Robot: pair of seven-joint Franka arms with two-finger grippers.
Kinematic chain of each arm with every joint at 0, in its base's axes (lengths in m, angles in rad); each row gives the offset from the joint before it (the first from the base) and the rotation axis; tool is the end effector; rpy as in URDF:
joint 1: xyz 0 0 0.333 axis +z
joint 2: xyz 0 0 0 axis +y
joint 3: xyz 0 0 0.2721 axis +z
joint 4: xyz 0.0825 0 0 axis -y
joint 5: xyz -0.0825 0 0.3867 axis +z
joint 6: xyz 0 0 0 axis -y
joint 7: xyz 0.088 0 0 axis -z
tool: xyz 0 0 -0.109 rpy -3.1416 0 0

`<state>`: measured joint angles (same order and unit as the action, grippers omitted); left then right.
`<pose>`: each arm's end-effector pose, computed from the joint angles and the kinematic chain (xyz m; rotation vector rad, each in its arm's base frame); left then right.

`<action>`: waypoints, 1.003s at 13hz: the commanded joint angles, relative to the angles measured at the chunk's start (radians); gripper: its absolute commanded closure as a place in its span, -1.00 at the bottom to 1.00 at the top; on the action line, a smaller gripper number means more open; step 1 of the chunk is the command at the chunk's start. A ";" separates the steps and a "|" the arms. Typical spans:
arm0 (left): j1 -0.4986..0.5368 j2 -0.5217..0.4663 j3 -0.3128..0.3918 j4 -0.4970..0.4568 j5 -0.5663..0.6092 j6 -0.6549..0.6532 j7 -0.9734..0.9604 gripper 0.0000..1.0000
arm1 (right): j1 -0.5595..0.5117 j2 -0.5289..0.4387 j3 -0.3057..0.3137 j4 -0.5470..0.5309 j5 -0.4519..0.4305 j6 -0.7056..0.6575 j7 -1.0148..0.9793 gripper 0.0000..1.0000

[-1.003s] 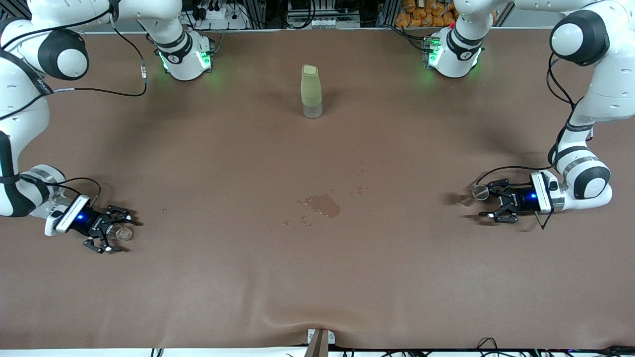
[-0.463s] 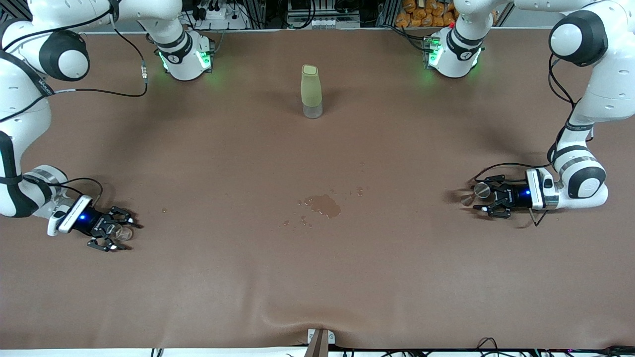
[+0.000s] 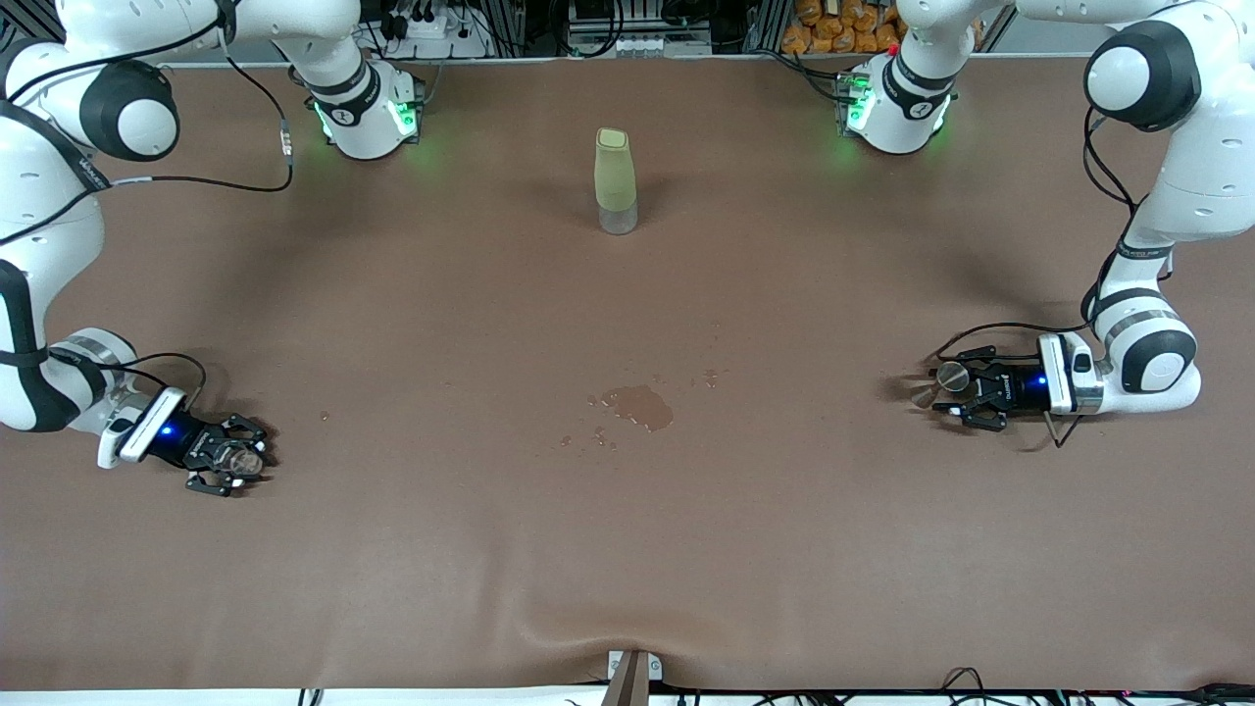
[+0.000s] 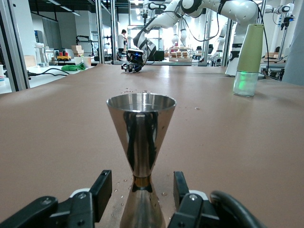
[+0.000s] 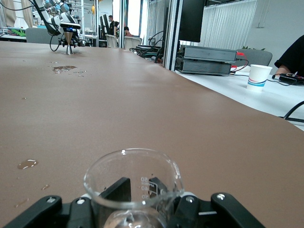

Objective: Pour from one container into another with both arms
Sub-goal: 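Lift the beaker with the right gripper while the left gripper lifts the jigger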

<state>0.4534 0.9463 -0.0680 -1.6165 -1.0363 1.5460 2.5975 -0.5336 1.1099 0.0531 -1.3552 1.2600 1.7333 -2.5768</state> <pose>0.5476 0.1187 0.0505 1.3252 -1.3851 1.0606 0.6003 -0.2176 0.0358 -1.6613 -1.2922 -1.3691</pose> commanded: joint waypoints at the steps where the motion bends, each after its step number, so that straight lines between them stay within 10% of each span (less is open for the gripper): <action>1: -0.009 -0.008 0.007 0.000 0.016 -0.004 0.019 -0.08 | 0.000 0.019 0.001 0.031 0.022 -0.007 0.007 1.00; 13: -0.010 -0.012 -0.004 -0.002 0.018 -0.009 0.061 0.16 | 0.004 -0.034 0.005 0.031 0.021 -0.118 0.233 1.00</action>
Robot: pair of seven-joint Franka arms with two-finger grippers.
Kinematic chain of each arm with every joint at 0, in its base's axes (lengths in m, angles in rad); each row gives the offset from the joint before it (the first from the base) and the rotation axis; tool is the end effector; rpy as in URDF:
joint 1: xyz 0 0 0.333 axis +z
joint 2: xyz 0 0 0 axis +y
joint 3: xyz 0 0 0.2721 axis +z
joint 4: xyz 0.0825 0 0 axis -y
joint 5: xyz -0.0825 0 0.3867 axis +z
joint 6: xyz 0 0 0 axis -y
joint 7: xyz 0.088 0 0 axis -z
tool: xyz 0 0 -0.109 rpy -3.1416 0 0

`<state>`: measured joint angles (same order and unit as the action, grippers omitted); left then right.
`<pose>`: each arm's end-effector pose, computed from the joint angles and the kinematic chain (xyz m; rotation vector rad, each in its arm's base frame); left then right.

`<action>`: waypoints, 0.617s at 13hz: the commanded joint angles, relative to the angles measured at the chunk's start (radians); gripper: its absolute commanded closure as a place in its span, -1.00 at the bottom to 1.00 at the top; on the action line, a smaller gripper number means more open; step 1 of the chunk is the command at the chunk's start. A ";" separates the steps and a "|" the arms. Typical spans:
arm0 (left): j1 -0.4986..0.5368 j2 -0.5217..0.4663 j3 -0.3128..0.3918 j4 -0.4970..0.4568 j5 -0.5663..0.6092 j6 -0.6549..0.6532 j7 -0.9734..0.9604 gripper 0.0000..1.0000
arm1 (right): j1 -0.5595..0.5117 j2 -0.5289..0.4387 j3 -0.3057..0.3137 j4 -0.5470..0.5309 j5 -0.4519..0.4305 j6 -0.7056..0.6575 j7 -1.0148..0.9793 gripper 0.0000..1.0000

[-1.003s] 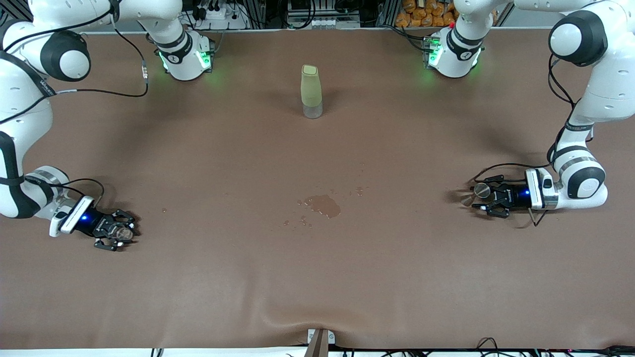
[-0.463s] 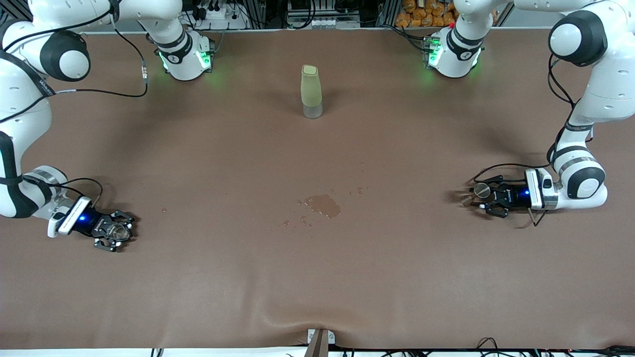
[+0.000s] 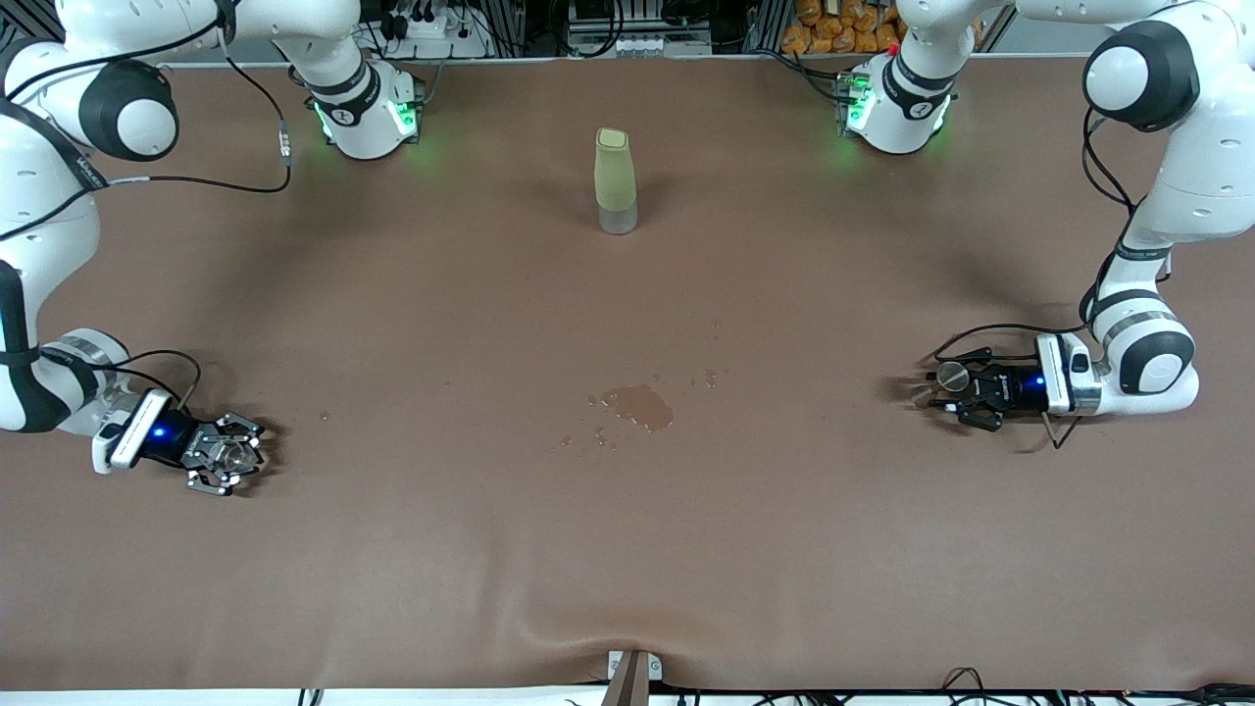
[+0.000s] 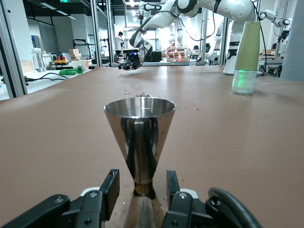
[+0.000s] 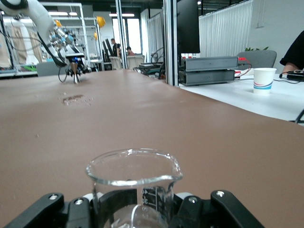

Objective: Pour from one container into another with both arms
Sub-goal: 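Lift the beaker with the right gripper while the left gripper lifts the jigger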

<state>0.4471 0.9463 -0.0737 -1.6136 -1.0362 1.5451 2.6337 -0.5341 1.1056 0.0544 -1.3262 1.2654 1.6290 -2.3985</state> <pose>0.5502 0.1126 0.0520 1.2918 -1.4197 1.0838 0.6072 -0.2105 0.0555 -1.6160 -1.1265 -1.2925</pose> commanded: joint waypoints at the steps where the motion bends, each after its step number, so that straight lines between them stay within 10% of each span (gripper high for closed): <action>1: -0.004 -0.012 0.002 -0.005 0.018 -0.008 0.028 0.23 | 0.009 -0.048 0.002 0.005 0.009 -0.015 0.080 1.00; 8: -0.004 -0.012 0.002 -0.006 0.018 -0.023 0.054 1.00 | 0.055 -0.142 0.001 0.015 -0.024 -0.012 0.222 1.00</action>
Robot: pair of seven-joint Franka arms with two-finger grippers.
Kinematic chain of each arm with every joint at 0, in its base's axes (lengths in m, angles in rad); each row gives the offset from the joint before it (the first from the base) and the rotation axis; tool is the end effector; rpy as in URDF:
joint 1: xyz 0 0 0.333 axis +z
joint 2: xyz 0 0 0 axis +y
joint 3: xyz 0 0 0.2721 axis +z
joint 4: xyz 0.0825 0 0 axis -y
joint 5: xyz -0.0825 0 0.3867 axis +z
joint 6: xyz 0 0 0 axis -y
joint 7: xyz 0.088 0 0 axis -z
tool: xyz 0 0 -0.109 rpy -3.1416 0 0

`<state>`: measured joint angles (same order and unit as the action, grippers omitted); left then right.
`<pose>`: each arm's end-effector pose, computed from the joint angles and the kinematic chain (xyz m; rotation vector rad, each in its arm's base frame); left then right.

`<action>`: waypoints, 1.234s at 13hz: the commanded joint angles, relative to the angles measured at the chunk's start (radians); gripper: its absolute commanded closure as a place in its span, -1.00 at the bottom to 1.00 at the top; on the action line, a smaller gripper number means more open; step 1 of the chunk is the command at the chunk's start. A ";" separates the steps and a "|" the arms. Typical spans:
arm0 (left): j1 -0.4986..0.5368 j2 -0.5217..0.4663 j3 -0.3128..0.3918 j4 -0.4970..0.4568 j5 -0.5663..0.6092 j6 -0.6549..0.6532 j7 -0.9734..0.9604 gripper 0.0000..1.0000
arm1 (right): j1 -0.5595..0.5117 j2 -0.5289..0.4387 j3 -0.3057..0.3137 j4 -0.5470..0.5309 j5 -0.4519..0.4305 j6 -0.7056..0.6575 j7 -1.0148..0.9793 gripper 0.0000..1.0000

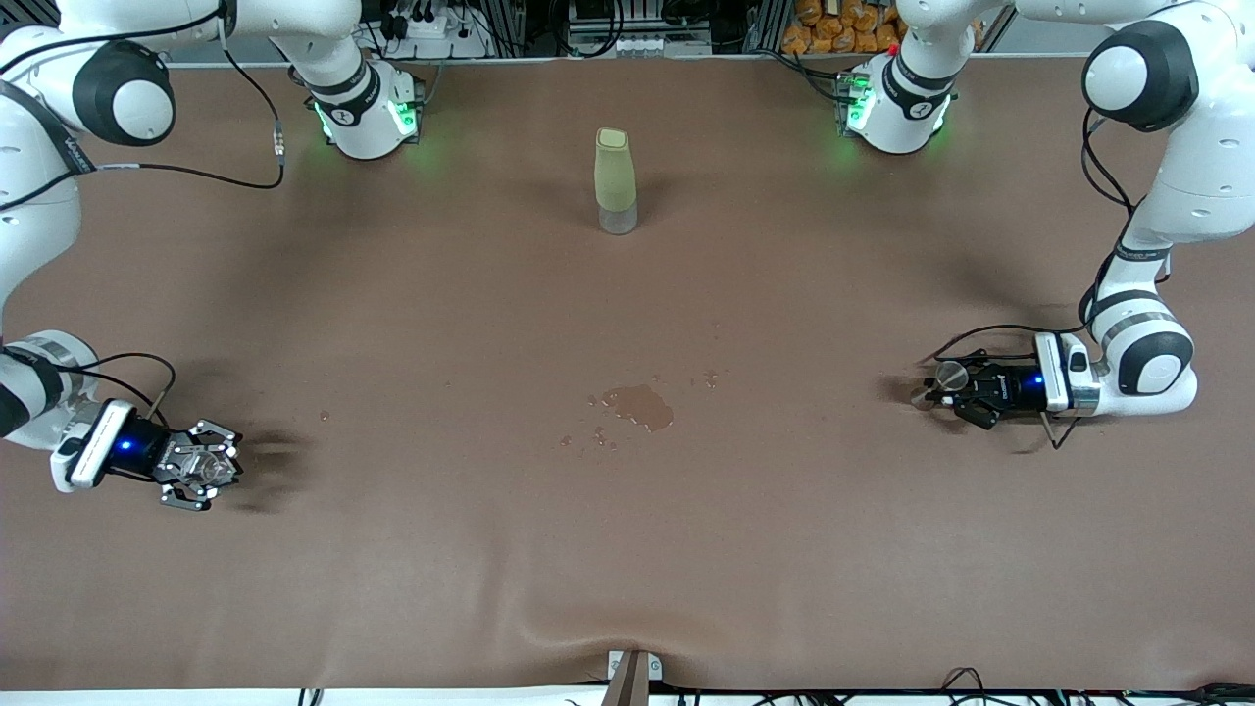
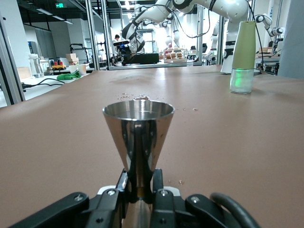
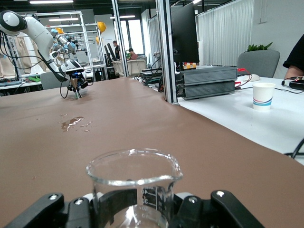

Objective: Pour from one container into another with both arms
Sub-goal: 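Lift the beaker with the right gripper while the left gripper lifts the jigger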

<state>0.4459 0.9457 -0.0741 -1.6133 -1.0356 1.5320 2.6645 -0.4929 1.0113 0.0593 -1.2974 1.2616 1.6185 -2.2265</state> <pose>0.5498 0.1106 0.0534 1.2594 -1.4393 1.1039 0.6433 -0.1968 0.1280 -1.6275 -1.1075 -1.2326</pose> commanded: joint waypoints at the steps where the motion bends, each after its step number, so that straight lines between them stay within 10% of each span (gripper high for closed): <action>1: -0.001 -0.012 0.002 -0.007 0.017 -0.016 0.026 1.00 | 0.028 -0.069 -0.007 -0.016 -0.024 0.000 0.065 1.00; 7: -0.027 -0.030 -0.073 0.003 0.005 -0.018 -0.011 1.00 | 0.068 -0.115 -0.009 -0.045 -0.033 0.006 0.106 1.00; 16: -0.326 -0.122 -0.173 0.027 -0.142 0.209 -0.270 1.00 | 0.123 -0.342 -0.010 -0.194 -0.033 0.027 0.283 1.00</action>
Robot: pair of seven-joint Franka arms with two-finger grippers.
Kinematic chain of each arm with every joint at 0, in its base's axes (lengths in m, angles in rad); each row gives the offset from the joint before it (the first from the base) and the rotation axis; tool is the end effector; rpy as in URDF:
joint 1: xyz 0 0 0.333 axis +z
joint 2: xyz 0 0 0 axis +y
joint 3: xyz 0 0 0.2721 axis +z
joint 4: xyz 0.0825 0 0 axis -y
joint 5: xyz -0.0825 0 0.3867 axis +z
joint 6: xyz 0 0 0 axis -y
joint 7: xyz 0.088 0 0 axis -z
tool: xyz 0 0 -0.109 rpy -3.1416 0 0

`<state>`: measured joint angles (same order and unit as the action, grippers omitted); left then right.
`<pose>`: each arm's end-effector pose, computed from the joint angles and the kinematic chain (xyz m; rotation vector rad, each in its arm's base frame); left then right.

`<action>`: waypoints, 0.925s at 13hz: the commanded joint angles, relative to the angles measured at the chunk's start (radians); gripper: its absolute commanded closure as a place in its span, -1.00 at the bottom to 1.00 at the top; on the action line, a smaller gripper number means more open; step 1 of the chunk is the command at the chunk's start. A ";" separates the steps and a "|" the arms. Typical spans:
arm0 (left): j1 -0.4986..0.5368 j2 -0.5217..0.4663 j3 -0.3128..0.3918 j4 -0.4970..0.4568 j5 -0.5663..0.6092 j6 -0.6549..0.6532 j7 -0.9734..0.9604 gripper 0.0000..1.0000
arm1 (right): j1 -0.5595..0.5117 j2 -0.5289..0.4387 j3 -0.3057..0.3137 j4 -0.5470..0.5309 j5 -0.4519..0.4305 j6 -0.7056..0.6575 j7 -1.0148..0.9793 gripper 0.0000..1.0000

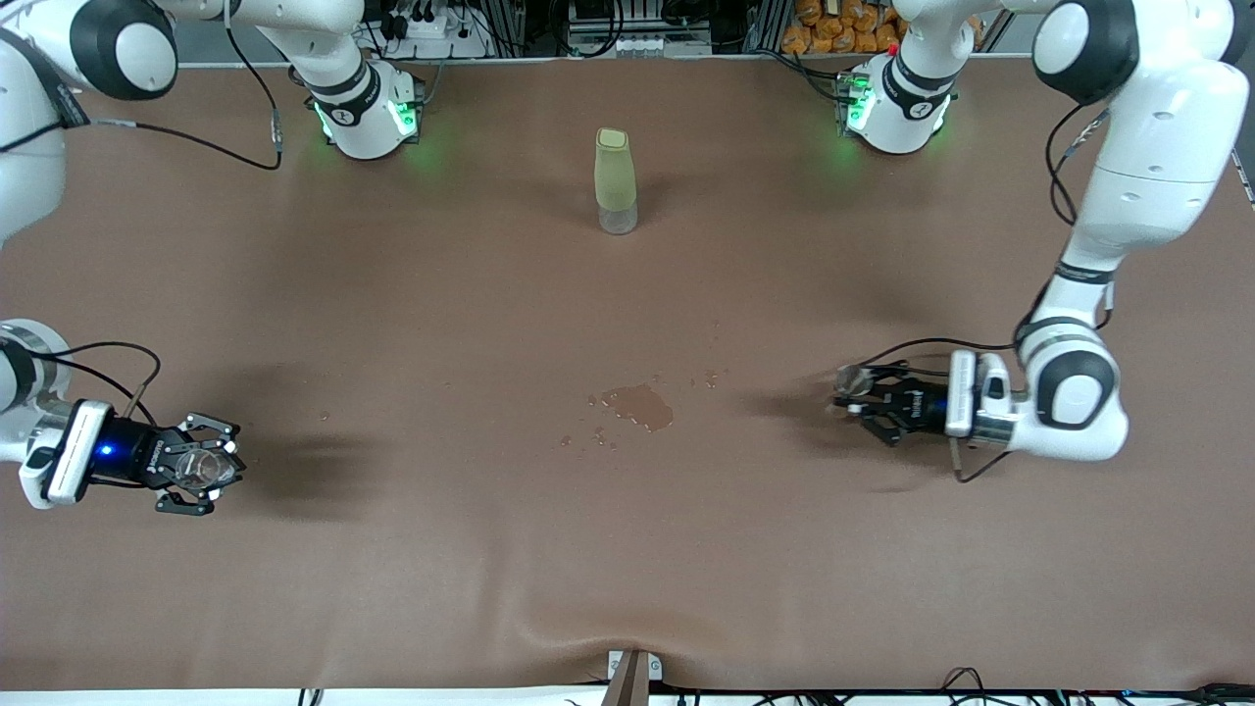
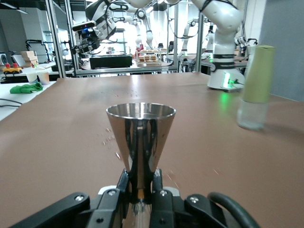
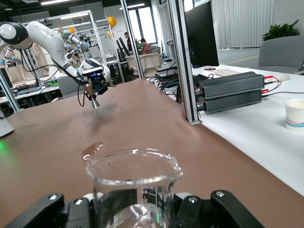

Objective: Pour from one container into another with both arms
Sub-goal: 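Carry the beaker toward the jigger while the left gripper brings the jigger inward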

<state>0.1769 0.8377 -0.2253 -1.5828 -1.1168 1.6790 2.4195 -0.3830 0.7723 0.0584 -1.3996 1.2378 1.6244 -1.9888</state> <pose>0.6132 -0.1075 0.1401 1.1540 -1.5097 0.9593 0.6681 -0.1288 0.2433 -1.6441 -1.1076 -1.0763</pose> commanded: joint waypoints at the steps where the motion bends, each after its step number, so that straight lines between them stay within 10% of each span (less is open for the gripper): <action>1: -0.109 -0.011 -0.026 0.007 -0.102 0.100 -0.039 1.00 | 0.019 -0.123 -0.008 -0.091 -0.009 0.019 0.074 1.00; 12: -0.359 -0.002 -0.025 0.078 -0.239 0.409 -0.192 1.00 | 0.223 -0.241 -0.002 -0.081 0.026 0.176 0.350 1.00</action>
<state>-0.1748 0.8391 -0.2590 -1.5058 -1.3380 2.0644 2.2382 -0.1828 0.6026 0.0614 -1.4385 1.2524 1.7665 -1.7084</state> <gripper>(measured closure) 0.789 0.855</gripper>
